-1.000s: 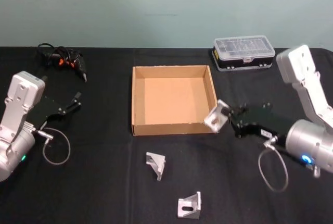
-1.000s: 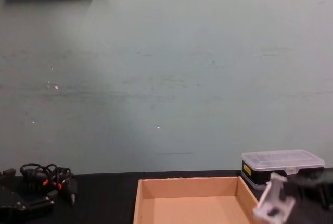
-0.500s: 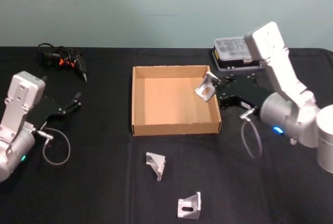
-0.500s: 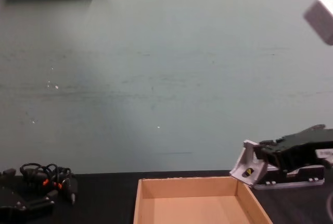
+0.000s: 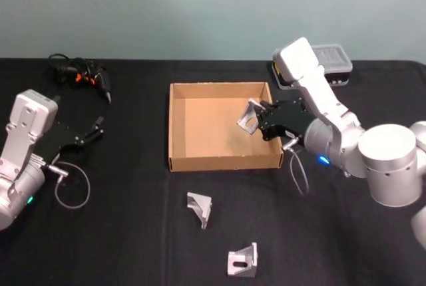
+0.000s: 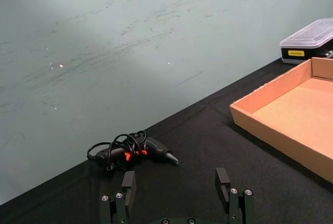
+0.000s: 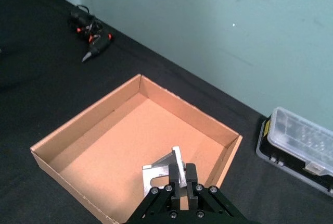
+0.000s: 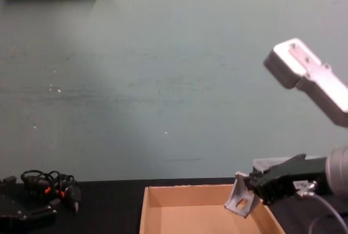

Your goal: Use one hand to pick up the angle iron from the table and place it into the box.

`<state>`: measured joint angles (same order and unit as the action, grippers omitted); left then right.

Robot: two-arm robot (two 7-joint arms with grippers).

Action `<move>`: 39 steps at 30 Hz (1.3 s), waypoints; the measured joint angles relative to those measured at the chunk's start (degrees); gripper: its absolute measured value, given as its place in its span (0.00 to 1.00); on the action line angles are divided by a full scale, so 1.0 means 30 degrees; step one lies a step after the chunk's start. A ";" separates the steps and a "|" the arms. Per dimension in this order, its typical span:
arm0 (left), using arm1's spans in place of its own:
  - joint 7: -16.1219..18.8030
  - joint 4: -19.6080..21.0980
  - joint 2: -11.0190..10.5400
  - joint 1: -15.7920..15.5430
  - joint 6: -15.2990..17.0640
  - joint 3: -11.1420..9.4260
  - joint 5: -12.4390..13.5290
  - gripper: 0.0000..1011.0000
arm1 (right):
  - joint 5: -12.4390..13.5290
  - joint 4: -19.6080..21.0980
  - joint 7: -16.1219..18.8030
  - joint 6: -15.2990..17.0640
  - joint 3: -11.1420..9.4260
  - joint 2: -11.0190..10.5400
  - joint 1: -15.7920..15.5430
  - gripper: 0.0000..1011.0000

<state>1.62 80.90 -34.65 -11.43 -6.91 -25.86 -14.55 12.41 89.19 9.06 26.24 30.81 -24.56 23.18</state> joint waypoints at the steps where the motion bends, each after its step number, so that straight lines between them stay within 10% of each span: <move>1: 0.0000 0.0001 0.0001 0.0001 0.0001 0.0000 0.0000 0.99 | -0.0069 -0.0174 0.0017 -0.0012 0.0036 0.0097 0.0065 0.08; 39: 0.0000 0.0001 0.0000 0.0000 0.0000 0.0000 0.0000 0.99 | -0.2010 -0.3531 0.1276 -0.0759 -0.0301 0.1702 0.0572 0.13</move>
<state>1.62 80.90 -34.65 -11.43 -6.91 -25.86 -14.55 6.38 78.60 12.89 23.96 29.91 -19.45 24.90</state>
